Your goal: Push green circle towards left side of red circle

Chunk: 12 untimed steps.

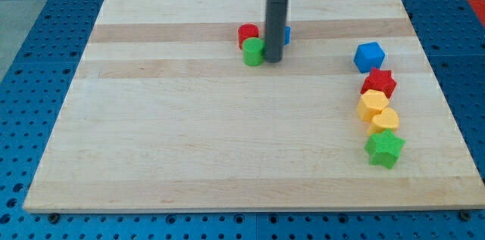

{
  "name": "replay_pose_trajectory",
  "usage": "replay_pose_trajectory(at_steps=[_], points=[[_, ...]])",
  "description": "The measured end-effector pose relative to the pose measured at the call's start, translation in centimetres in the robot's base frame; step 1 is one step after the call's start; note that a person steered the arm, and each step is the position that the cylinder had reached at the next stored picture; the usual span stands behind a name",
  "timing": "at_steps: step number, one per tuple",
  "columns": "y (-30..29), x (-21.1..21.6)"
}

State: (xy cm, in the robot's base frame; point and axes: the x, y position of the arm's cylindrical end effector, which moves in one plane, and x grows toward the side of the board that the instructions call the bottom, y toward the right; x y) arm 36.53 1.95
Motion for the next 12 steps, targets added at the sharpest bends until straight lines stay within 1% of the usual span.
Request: replay_pose_trajectory(at_steps=[1,3,4,7,8,10,11,12], points=[[-3.9,0.0],[-5.5,0.6],[-8.5,0.6],[-13.2,0.4],[-13.2,-0.8],[-11.2,-4.6],[-13.3,-5.0],[-16.6,-5.1]])
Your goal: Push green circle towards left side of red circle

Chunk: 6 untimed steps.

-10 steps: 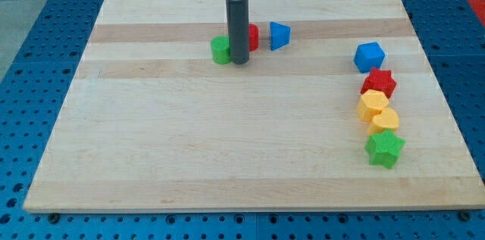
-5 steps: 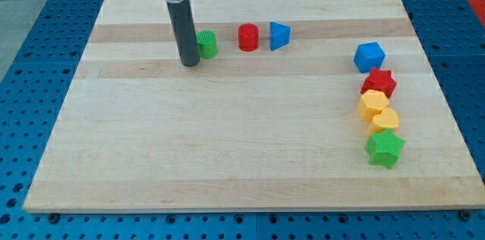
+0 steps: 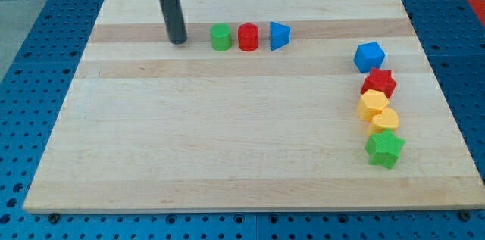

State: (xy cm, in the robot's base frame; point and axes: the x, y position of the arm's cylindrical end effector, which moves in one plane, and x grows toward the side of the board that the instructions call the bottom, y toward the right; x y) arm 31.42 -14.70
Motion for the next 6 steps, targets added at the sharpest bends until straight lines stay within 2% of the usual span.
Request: replay_pose_trajectory(at_steps=[1,4,5,6], points=[[0.0,-0.2],[8.9,-0.1],[8.1,0.0],[7.4,2.0]])
